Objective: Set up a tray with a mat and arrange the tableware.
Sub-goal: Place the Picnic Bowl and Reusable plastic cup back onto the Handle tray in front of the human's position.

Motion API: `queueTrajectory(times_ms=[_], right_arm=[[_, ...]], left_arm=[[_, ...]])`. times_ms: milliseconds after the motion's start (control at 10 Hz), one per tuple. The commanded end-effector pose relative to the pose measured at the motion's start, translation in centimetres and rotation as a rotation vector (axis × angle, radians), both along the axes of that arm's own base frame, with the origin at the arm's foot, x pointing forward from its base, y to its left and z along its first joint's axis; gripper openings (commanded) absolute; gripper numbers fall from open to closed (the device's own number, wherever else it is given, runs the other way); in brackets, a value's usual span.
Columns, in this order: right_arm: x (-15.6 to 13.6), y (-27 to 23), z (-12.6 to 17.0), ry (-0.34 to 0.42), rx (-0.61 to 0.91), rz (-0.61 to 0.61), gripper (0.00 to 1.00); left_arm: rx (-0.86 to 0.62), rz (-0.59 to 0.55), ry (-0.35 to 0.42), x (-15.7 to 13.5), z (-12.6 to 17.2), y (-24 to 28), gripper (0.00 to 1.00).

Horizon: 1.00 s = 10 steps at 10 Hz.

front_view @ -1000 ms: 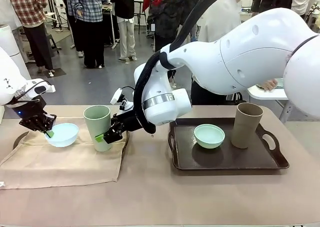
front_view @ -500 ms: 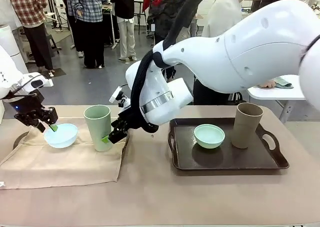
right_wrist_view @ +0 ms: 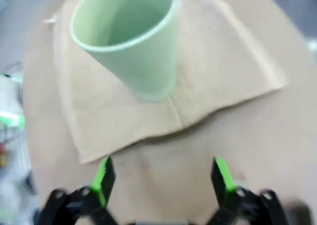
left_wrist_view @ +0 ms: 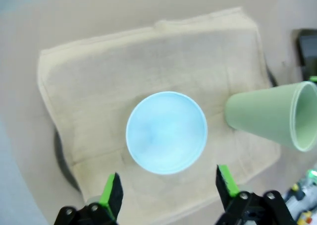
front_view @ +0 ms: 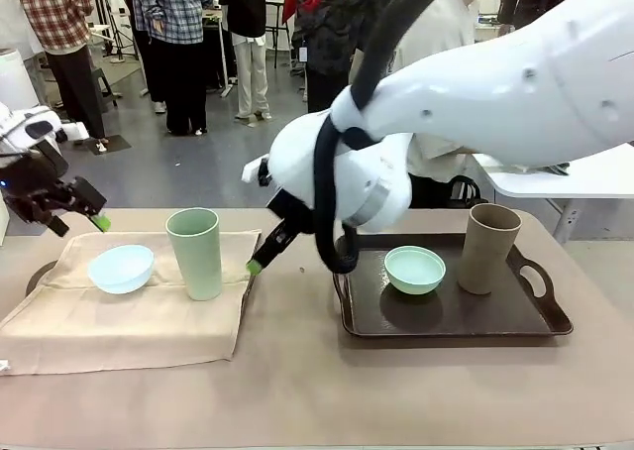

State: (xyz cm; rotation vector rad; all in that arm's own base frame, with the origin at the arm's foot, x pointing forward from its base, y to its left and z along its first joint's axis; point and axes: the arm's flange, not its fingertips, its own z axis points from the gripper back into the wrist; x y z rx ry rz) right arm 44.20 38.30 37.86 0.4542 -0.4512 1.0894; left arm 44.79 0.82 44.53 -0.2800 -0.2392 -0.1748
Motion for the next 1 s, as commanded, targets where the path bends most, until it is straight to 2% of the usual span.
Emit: queueTrajectory(times_ms=[0,200,400,500,700,800,900], right_arm=[[-1.0,-0.8,7.6,0.081,-0.089,-0.205,1.00],[-1.7,-3.2,12.7,0.122,-0.173,-0.437,1.00],[-3.6,-6.0,16.1,0.184,-0.311,-0.601,1.00],[-4.5,-6.8,17.2,0.225,-0.375,-0.660,1.00],[-7.0,-6.9,19.6,0.254,-0.406,-0.692,1.00],[-8.3,-6.8,20.7,0.249,-0.397,-0.680,1.00],[-6.8,-7.9,18.6,0.214,-0.414,-0.698,1.00]], left_arm=[[0.021,-0.090,-0.058,-1.4,4.2,-0.6,1.00],[0.106,-0.127,-0.052,-1.3,8.2,-2.3,1.00],[0.202,-0.147,-0.070,-1.0,11.4,-5.0,1.00],[0.209,-0.179,-0.102,-0.7,12.6,-6.1,1.00],[0.227,-0.194,-0.115,-0.5,14.7,-7.3,1.00],[0.238,-0.158,-0.114,-0.7,15.5,-7.4,1.00],[0.203,-0.205,-0.133,-1.0,14.2,-7.3,1.00]])
